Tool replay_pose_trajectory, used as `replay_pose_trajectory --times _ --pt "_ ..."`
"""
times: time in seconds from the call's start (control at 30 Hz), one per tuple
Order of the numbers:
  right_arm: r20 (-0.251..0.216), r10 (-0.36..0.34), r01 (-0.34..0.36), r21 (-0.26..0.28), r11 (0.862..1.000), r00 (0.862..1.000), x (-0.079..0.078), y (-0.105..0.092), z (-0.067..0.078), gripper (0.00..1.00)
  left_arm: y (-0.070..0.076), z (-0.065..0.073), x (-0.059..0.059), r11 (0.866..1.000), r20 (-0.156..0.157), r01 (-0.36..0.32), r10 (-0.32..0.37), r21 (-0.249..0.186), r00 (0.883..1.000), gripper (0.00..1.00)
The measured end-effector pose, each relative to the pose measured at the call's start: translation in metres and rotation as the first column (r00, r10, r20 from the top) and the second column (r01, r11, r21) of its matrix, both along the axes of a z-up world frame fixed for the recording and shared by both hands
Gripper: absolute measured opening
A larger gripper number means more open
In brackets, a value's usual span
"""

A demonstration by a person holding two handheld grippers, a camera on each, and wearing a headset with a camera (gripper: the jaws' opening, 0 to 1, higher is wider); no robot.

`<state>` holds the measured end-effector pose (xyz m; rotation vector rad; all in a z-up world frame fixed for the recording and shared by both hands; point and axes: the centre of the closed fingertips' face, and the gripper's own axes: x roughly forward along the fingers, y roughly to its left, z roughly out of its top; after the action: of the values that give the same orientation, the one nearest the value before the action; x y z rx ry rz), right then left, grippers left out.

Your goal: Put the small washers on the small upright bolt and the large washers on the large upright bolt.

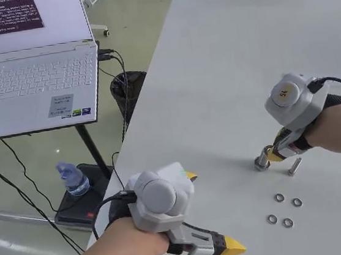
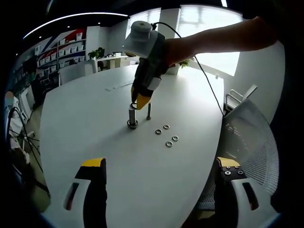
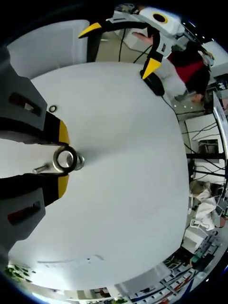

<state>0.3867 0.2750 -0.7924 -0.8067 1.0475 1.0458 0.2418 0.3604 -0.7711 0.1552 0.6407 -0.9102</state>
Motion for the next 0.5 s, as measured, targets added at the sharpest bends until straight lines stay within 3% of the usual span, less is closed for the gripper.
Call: replay_pose_trajectory --times 0.5 --pt "-0.01 0.007 -0.007 -0.01 1.0 1.0 0.005 0.005 -0.011 0.21 0.005 -0.004 -0.004 1.0 -0.011 0.001 -0.001 0.007 1.0 0.93"
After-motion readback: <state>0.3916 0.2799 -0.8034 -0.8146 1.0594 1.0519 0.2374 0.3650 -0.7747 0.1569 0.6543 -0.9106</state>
